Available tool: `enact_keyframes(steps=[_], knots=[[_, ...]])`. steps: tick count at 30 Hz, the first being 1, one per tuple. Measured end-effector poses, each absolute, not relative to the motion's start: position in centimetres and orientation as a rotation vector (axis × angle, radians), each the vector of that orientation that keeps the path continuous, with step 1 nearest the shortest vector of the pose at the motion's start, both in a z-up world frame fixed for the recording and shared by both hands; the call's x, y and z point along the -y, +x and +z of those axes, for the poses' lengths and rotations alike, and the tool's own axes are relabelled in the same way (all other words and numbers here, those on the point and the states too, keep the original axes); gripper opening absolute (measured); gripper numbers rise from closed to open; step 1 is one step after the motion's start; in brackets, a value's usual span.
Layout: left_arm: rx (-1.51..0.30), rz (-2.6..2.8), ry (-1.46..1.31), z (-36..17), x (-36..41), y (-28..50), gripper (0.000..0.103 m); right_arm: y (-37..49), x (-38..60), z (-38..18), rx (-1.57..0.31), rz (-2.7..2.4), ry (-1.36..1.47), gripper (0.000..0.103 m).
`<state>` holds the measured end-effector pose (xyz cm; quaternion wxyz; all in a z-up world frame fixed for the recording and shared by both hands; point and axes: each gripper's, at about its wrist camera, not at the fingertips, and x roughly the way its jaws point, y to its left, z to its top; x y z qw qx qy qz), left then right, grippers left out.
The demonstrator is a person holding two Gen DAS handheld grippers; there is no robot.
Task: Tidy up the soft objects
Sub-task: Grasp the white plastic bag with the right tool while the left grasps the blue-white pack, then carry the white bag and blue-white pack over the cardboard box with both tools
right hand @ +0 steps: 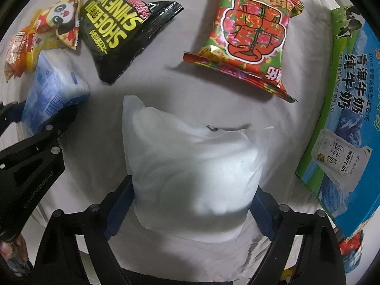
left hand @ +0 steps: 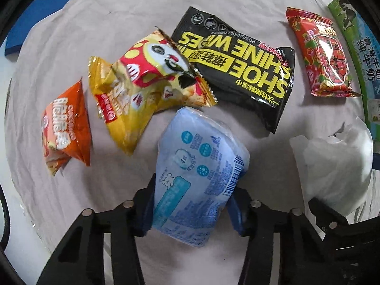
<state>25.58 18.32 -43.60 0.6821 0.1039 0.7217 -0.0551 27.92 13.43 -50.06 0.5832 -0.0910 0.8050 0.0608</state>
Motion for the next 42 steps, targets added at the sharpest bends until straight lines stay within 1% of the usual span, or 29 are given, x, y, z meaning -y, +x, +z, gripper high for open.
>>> enact_keyframes(steps=[6, 10, 16, 23, 27, 31, 32, 33, 37, 42], knots=[[-1.609, -0.072, 0.161, -42.9, -18.6, 23.0, 0.042, 26.8, -13.5, -48.8, -1.838, 0.154, -0.211, 0.077], [-1.595, -0.042, 0.084, -42.4, -19.0, 21.4, 0.042, 26.1, -12.4, -47.8, -1.806, 0.159, -0.201, 0.073], [-1.564, -0.021, -0.006, -40.2, -20.0, 18.6, 0.042, 24.1, -11.8, -45.6, -1.765, 0.184, -0.159, 0.071], [-1.525, -0.006, -0.122, -35.9, -21.7, 15.7, 0.042, 22.4, -10.8, -41.4, -1.705, 0.219, -0.103, 0.071], [-1.484, -0.018, -0.170, -32.0, -22.0, 14.7, 0.042, 21.2, -9.3, -37.9, -1.650, 0.234, -0.062, 0.071], [-1.420, -0.045, -0.207, -27.6, -21.9, 15.2, 0.042, 20.7, -7.2, -33.0, -1.582, 0.246, -0.024, 0.071], [-1.406, -0.052, -0.209, -27.6, -21.8, 16.5, 0.042, 21.0, -6.8, -31.6, -1.566, 0.245, -0.011, 0.071], [-1.391, -0.059, -0.214, -26.5, -21.4, 17.2, 0.042, 20.7, -5.9, -30.2, -1.544, 0.245, 0.006, 0.071], [-1.320, -0.108, -0.223, -23.1, -18.7, 18.3, 0.042, 20.3, -3.0, -26.0, -1.465, 0.231, 0.048, 0.071], [-1.216, -0.168, -0.192, -18.2, -14.3, 18.5, 0.042, 20.0, 2.1, -22.1, -1.363, 0.186, 0.099, 0.071]])
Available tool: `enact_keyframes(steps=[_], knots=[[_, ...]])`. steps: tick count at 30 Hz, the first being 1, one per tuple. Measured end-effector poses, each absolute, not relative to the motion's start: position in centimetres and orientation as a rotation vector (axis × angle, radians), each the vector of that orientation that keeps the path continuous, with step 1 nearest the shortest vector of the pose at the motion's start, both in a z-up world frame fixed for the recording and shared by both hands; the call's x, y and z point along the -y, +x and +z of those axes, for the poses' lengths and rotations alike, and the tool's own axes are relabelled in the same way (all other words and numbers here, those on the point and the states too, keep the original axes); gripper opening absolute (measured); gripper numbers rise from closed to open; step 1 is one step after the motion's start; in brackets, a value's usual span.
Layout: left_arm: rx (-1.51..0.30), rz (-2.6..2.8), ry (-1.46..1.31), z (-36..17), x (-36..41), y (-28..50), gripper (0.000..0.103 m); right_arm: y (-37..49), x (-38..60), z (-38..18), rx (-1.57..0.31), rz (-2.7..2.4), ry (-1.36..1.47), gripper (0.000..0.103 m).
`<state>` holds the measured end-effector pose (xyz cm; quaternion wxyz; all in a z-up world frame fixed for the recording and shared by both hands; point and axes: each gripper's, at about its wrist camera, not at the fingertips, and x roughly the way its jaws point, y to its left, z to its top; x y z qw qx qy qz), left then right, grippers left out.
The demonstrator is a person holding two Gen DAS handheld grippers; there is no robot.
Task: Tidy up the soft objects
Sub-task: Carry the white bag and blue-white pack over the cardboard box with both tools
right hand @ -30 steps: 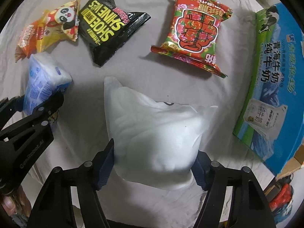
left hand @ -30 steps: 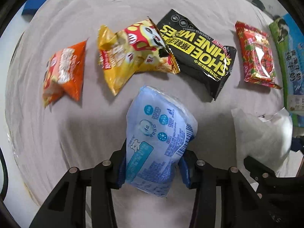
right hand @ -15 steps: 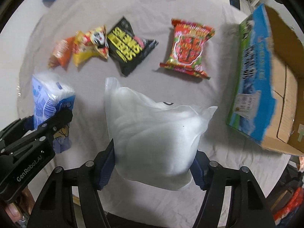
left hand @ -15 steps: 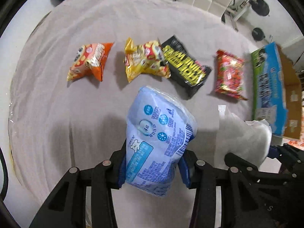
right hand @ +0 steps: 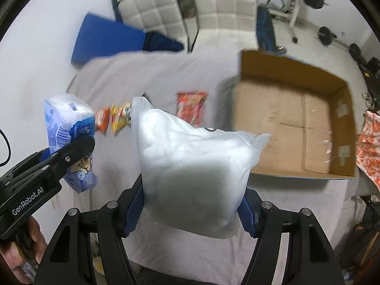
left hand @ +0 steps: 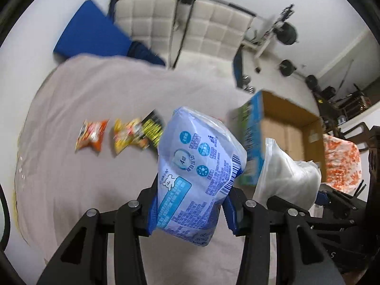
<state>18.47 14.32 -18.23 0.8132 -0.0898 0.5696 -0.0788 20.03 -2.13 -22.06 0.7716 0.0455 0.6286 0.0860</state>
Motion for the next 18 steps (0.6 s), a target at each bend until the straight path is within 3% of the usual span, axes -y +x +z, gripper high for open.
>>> enact_keyframes(steps=[11, 18], knots=[[-1.101, -0.295, -0.149, -11.7, -3.9, 18.2, 0.042, 18.5, 15.0, -15.2, -1.245, 0.098, 0.211, 0.071], [-1.112, -0.359, -0.106, -11.7, 3.0, 19.9, 0.042, 19.6, 22.5, -15.2, -1.242, 0.044, 0.246, 0.071]])
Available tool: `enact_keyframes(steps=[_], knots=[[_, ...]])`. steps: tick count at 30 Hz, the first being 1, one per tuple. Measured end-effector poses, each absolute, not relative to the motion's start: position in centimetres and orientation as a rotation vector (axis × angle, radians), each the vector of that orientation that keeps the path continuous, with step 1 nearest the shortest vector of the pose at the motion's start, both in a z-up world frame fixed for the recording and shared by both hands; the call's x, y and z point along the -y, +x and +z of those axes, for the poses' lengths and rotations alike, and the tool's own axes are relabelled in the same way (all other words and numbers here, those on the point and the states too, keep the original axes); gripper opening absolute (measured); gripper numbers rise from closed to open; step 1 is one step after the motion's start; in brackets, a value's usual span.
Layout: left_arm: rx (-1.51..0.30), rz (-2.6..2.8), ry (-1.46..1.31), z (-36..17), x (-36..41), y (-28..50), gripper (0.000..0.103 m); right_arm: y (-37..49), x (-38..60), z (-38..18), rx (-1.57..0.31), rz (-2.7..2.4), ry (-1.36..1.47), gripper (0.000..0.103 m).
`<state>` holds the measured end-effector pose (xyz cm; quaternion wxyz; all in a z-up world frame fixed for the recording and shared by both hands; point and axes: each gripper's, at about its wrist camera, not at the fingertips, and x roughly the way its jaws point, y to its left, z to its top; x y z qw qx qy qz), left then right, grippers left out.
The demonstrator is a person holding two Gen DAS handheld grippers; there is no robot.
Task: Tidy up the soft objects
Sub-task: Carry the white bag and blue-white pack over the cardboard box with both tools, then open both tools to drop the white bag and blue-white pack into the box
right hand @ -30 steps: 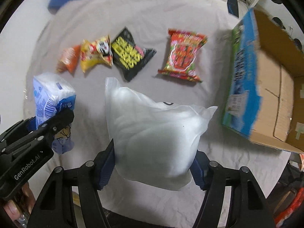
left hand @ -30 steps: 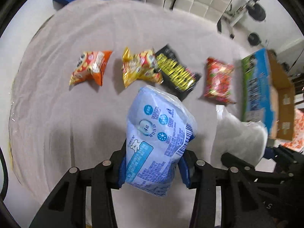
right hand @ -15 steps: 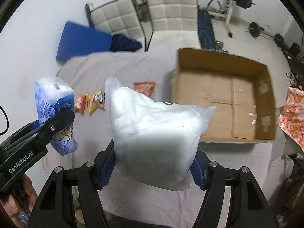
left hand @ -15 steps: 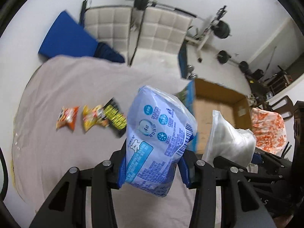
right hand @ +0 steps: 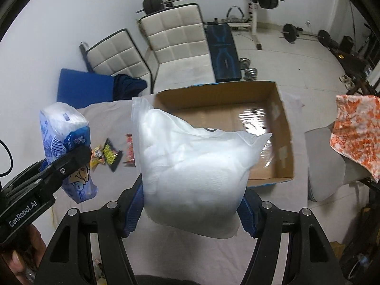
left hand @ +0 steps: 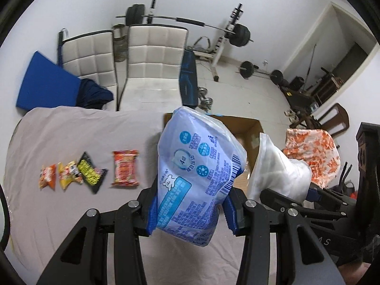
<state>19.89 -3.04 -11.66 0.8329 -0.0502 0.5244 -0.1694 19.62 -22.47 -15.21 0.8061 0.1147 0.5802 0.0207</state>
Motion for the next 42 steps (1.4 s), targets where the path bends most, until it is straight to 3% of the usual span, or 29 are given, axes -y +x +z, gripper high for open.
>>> enact_keyframes(steps=[12, 29, 40, 42], knots=[[-1.234, -0.376, -0.073, -18.7, 12.0, 26.8, 0.042, 26.7, 30.2, -23.0, -1.329, -0.027, 0.226, 0.071], [-1.528, -0.359, -0.289, -32.4, 16.0, 36.7, 0.043, 38.4, 35.0, -36.9, -1.507, -0.085, 0.130, 0.073], [-1.544, -0.331, -0.246, -35.4, 18.3, 38.1, 0.055, 41.3, 34.2, -39.4, -1.534, -0.070, 0.086, 0.080], [-1.537, -0.338, -0.227, -35.4, 18.4, 38.1, 0.066, 41.4, 34.2, -39.3, -1.525, -0.073, 0.081, 0.081]])
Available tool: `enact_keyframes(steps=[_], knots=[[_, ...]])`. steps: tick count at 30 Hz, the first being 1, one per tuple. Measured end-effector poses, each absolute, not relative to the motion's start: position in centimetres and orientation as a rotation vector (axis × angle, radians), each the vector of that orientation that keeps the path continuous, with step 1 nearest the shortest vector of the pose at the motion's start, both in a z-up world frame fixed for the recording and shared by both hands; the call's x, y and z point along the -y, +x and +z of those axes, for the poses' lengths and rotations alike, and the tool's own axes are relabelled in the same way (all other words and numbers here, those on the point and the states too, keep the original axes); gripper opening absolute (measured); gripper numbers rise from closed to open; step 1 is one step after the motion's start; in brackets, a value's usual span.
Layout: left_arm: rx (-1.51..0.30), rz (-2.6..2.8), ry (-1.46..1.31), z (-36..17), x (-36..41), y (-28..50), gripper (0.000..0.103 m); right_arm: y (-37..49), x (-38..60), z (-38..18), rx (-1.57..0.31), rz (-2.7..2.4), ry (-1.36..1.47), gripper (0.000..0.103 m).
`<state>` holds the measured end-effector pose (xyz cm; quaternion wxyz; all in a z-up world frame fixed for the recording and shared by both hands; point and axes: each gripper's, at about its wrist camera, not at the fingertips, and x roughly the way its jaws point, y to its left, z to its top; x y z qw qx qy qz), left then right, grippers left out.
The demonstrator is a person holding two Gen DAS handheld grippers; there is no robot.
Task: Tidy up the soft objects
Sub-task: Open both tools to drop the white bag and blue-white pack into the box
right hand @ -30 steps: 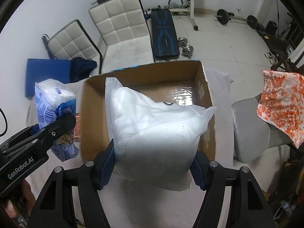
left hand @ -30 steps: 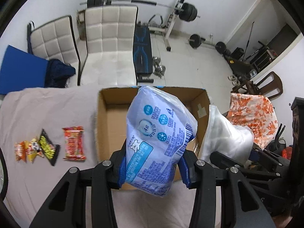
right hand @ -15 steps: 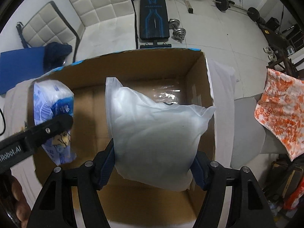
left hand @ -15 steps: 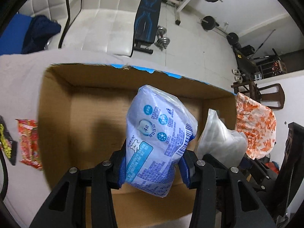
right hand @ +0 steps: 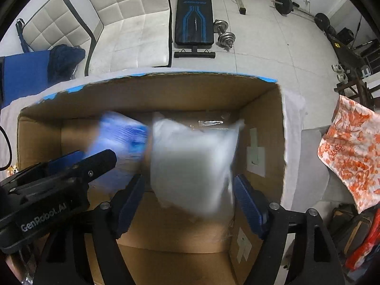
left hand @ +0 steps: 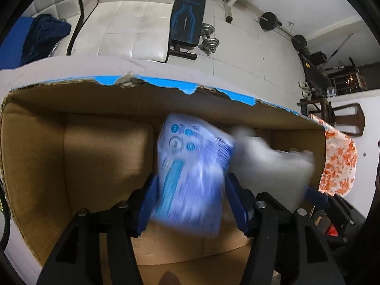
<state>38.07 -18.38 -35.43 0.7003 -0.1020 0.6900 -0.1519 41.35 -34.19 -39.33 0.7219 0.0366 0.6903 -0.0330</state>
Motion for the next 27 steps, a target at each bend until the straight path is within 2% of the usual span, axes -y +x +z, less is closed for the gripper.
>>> enact_keyframes(steps=[1, 2, 3, 6, 8, 10, 15, 17, 27], knots=[[-1.536, -0.334, -0.222, -35.4, 18.3, 38.0, 0.082, 41.3, 34.1, -39.3, -1.525, -0.072, 0.081, 0.087], [-1.534, -0.331, -0.224, -35.3, 18.2, 38.0, 0.087, 41.2, 34.1, -39.2, -1.525, -0.070, 0.086, 0.091], [-1.531, -0.332, -0.232, -35.3, 18.1, 38.1, 0.087, 41.2, 34.2, -39.1, -1.523, -0.069, 0.092, 0.094], [-1.521, -0.324, -0.237, -34.7, 17.9, 38.0, 0.089, 40.7, 34.5, -38.5, -1.518, -0.077, 0.097, 0.094], [-1.506, -0.313, -0.217, -34.2, 17.8, 38.0, 0.096, 40.2, 34.7, -38.0, -1.516, -0.087, 0.102, 0.097], [-1.487, -0.310, -0.201, -33.4, 17.8, 37.7, 0.096, 39.6, 34.8, -37.6, -1.507, -0.089, 0.107, 0.103], [-1.422, -0.308, -0.141, -31.3, 17.5, 36.8, 0.098, 37.4, 34.9, -36.4, -1.486, -0.108, 0.098, 0.103], [-1.388, -0.299, -0.100, -30.2, 17.4, 36.0, 0.102, 36.4, 35.0, -35.6, -1.469, -0.116, 0.096, 0.103], [-1.277, -0.267, -0.009, -25.5, 16.1, 30.5, 0.102, 29.7, 35.1, -30.3, -1.374, -0.123, 0.125, 0.103]])
